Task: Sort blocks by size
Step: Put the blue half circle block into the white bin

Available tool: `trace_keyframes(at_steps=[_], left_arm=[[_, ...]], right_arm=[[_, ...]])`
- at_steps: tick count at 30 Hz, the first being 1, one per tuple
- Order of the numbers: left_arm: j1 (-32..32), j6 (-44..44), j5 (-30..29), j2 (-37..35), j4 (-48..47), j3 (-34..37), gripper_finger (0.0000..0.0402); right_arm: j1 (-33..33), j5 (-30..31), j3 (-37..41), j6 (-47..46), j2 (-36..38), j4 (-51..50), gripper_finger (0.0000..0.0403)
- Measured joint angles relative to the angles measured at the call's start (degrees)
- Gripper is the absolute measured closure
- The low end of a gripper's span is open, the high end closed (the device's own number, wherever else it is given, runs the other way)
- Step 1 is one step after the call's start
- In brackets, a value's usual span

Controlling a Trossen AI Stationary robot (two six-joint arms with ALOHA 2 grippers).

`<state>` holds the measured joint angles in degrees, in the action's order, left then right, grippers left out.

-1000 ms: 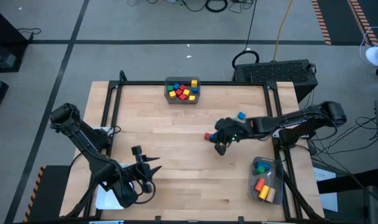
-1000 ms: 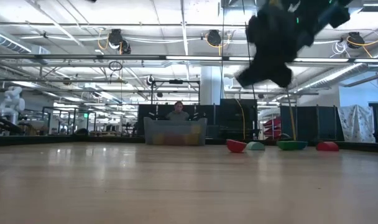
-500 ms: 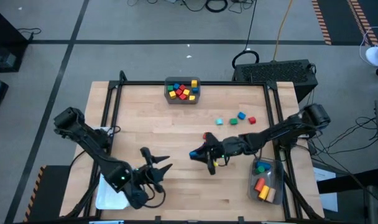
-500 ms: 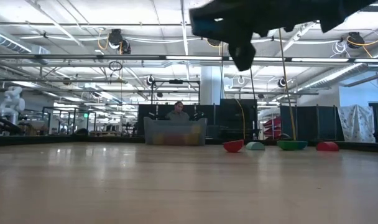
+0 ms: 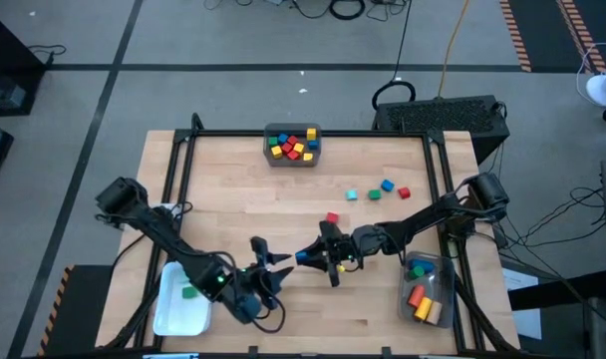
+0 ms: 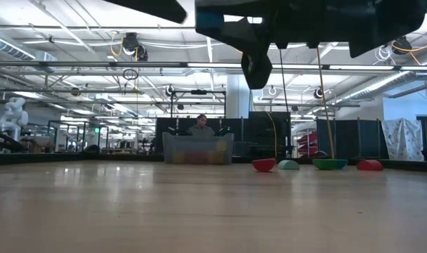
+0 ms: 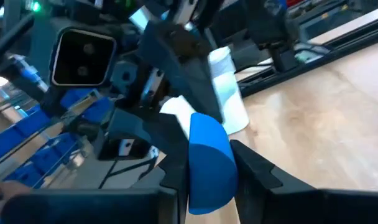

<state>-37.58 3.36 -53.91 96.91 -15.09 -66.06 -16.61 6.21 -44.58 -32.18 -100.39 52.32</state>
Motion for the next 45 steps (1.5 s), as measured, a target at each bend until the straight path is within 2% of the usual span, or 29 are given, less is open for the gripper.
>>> trace_keyframes(at_steps=[6, 15, 19, 28, 33, 45], left_arm=[[1.4, -0.9, 0.5, 0.4, 1.4, 0.0, 0.0224], [1.8, -1.2, 1.4, 0.4, 1.6, 0.0, 0.0124], [2.7, -1.2, 1.4, 0.4, 3.9, 0.0, 0.0104], [4.6, -1.4, 1.6, 0.4, 5.9, 0.0, 0.0102], [4.0, -7.3, 1.6, 0.4, 10.1, 0.0, 0.0108], [3.8, -12.3, 2.7, 0.4, 11.7, 0.0, 0.0190]], right_arm=[[0.0, -1.0, 0.0, -0.3, 0.0, 0.3, 0.0325], [0.0, -2.1, 0.0, -0.3, 0.0, 0.8, 0.0325], [0.0, -2.1, 0.0, -0.4, 0.0, 0.8, 0.0325], [0.1, -1.6, 0.0, -1.2, 0.0, 1.2, 0.0325], [0.0, -1.8, 0.0, -1.2, 0.0, 2.2, 0.0325], [0.0, -1.8, 0.0, -2.5, 0.0, 3.3, 0.0325]])
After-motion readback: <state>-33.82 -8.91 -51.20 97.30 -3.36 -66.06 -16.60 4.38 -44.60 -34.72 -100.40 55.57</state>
